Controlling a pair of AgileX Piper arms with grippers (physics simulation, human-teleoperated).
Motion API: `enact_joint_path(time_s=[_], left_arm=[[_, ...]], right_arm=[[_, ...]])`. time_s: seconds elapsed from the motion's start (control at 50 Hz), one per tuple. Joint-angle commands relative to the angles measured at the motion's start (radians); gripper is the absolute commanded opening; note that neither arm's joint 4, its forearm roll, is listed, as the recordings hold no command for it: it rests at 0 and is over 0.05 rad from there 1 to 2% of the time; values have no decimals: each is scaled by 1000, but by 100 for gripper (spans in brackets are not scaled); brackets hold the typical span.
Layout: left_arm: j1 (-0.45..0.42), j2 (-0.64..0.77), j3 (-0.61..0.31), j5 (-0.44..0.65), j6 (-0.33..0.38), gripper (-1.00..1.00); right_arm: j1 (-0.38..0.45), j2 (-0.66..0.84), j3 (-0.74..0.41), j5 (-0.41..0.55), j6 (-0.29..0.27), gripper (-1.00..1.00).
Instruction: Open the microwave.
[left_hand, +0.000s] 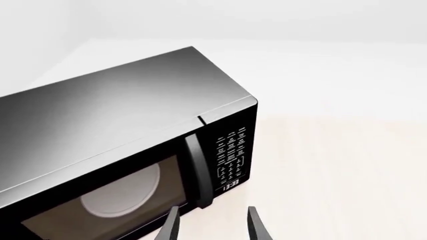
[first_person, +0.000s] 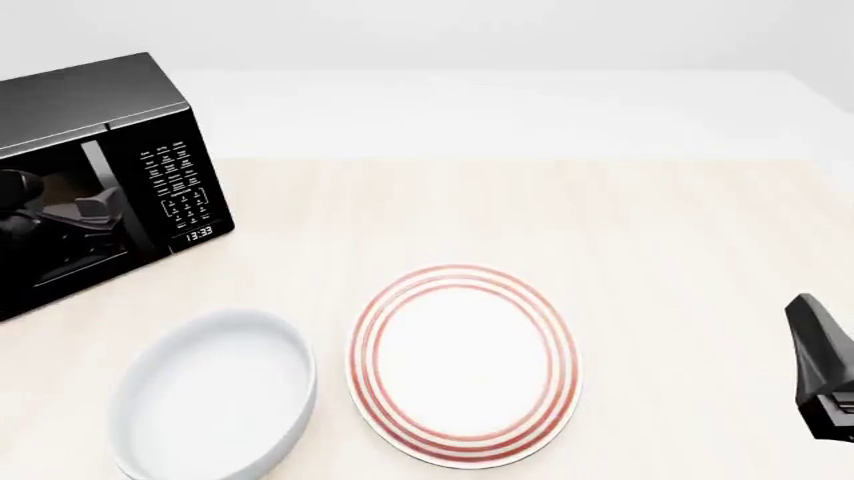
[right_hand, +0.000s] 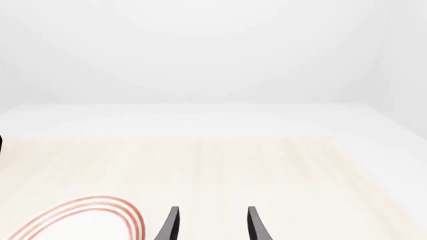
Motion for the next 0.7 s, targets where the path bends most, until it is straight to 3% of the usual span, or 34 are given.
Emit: enact_joint_path(time_s=[0.02, 0.7], left_arm=[[-6, 79, -27, -42, -5, 100], [3, 273, -101, -118, -14, 100]], right_arm=[[0, 0, 0, 0, 0, 100], [0, 0, 0, 0, 0, 100]])
